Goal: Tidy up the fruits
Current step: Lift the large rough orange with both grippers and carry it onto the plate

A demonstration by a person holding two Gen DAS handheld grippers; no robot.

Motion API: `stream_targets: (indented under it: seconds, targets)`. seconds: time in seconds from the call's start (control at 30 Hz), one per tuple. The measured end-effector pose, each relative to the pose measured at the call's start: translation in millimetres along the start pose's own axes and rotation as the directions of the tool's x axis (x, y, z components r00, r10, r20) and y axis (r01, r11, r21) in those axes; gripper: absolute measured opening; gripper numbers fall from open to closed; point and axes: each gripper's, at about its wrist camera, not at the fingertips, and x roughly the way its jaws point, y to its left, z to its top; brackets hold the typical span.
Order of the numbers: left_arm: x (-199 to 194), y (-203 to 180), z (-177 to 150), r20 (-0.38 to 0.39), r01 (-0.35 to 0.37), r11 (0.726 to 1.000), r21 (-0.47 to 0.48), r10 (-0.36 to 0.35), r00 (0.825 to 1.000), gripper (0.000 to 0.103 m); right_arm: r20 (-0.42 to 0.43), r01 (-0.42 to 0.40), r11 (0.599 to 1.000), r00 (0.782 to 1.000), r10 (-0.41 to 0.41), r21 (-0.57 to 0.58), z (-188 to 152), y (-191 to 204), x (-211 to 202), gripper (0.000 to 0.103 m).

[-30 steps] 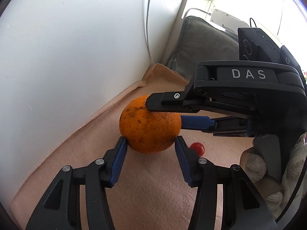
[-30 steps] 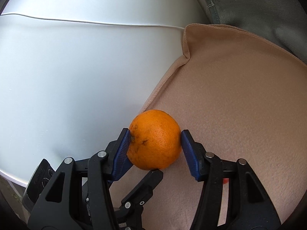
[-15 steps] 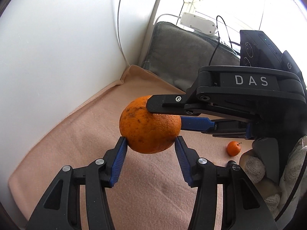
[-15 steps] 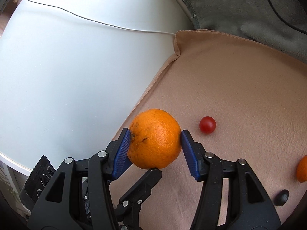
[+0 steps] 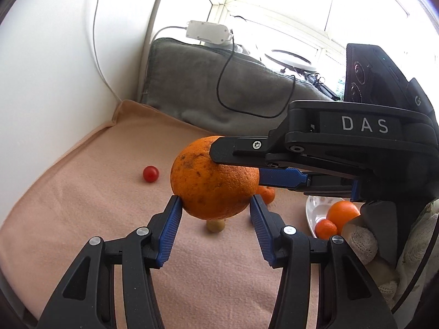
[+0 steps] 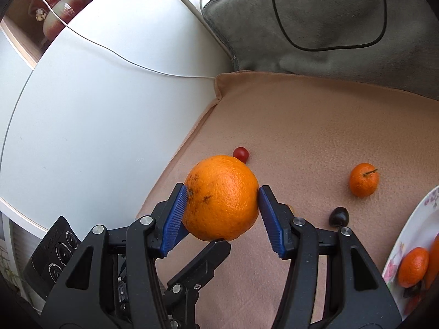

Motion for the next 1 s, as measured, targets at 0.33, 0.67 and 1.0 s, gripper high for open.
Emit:
stream_targets:
  seconds: [0.33,0.67,1.0]
  targets:
    - [14.4,-61.5,-2.3,-0.049,0.117,0.990,0.073,-0.114,0.992,0.051,0.066,0.074,0.994,0.995,-0.079,0.080,-9.8,-52.3,-57.3,0.057]
    - [33.8,-103.3,-9.9,-0.121,0.212,0.971,0.111,-0.198,0.973,0.051,0.078,0.142,0.981,0.985,-0.153,0.135,-18.7,-91.7,-101.3,0.057]
    - [57.7,-128.6,-15.7,-0.209,0.284,0.952,0.117,-0.256,0.944,0.050,0.055,0.210,0.963,0.973,-0.222,0.169,-22.5,-123.7,-118.3,0.057]
